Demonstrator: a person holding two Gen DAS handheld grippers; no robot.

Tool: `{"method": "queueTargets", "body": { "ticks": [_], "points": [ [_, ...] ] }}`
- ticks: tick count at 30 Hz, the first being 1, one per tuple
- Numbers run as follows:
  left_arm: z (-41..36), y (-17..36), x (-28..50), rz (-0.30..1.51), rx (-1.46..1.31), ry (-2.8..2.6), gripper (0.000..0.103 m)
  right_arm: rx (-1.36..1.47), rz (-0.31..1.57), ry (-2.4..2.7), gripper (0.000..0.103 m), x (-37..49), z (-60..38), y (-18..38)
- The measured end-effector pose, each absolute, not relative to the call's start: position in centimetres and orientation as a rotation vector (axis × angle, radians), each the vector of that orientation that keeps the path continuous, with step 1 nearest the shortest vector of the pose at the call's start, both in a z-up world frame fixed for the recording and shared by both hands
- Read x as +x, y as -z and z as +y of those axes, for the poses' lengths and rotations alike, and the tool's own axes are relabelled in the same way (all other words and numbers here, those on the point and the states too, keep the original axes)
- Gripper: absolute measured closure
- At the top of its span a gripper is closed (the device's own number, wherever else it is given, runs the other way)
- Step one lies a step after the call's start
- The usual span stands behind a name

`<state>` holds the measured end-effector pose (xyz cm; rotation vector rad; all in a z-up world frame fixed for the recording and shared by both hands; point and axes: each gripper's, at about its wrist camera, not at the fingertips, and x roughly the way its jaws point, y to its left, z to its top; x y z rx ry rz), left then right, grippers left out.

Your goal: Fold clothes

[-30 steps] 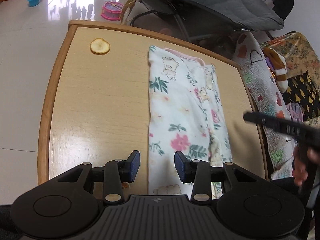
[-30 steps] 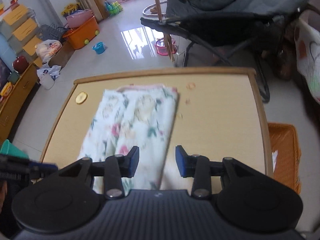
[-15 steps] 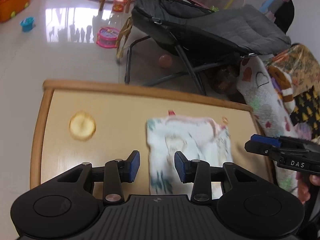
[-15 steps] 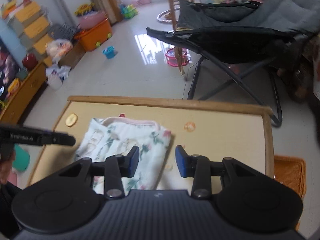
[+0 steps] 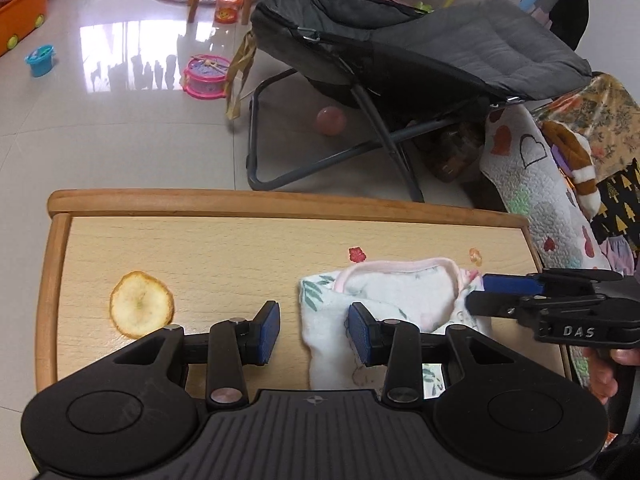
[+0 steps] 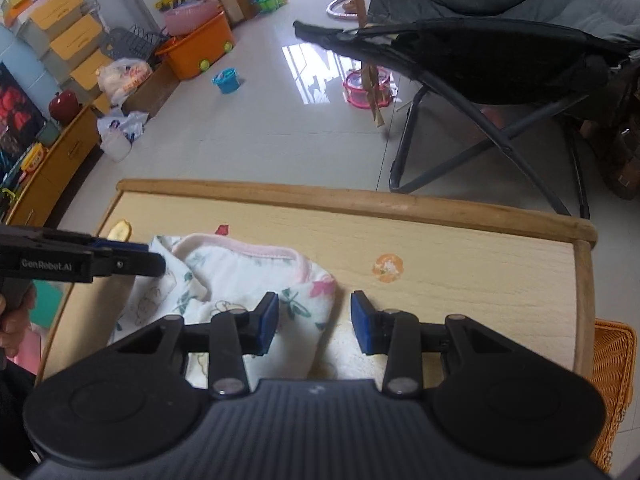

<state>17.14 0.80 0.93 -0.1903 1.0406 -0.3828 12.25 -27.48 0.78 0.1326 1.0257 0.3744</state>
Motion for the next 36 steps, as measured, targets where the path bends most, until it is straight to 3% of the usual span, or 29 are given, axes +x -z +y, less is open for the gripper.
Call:
{"method": "queueTargets", "body": {
  "ticks": [2, 4, 5, 6, 7, 8, 9, 16, 36],
  "points": [
    [0.4, -0.9, 17.4, 1.038, -0.177, 0.389, 0.062, 0.142, 1.029, -0.387, 0.065, 12.4, -27.4, -0.7],
    [0.1, -0.8, 17.3, 1.041, -0.166, 0.405, 0.062, 0.146, 1.040, -0.407, 0.072, 12.6, -27.2, -0.7],
    [0.0, -0.8, 17.2, 1.040, -0.159, 0.415, 0.064, 0.134, 1.047, -0.415, 0.076, 12.7, -27.0, -0.7],
    [-0.2, -0.8, 17.2, 1.040, -0.152, 0.426, 0.068, 0.119, 1.054, -0.423, 0.090, 12.8, -26.7, -0.7],
    [-0.4, -0.7, 17.2, 1.035, -0.142, 0.430, 0.068, 0.107, 1.053, -0.424, 0.095, 12.8, -26.5, -0.8],
    [-0.5, -0.7, 17.2, 1.029, -0.132, 0.435, 0.072, 0.094, 1.052, -0.424, 0.097, 12.9, -26.4, -0.9],
    [-0.6, -0.6, 17.2, 1.022, -0.128, 0.442, 0.087, 0.091, 1.041, -0.425, 0.098, 12.9, -26.2, -1.0],
    [-0.8, -1.0, 17.9, 0.965, -0.118, 0.441, 0.094, 0.057, 0.974, -0.424, 0.099, 13.5, -25.7, -2.4],
    [0.7, -3.8, 18.4, 0.806, -0.224, 0.444, 0.094, 0.089, 0.862, -0.428, 0.099, 13.8, -27.1, -5.5]
  ]
}}
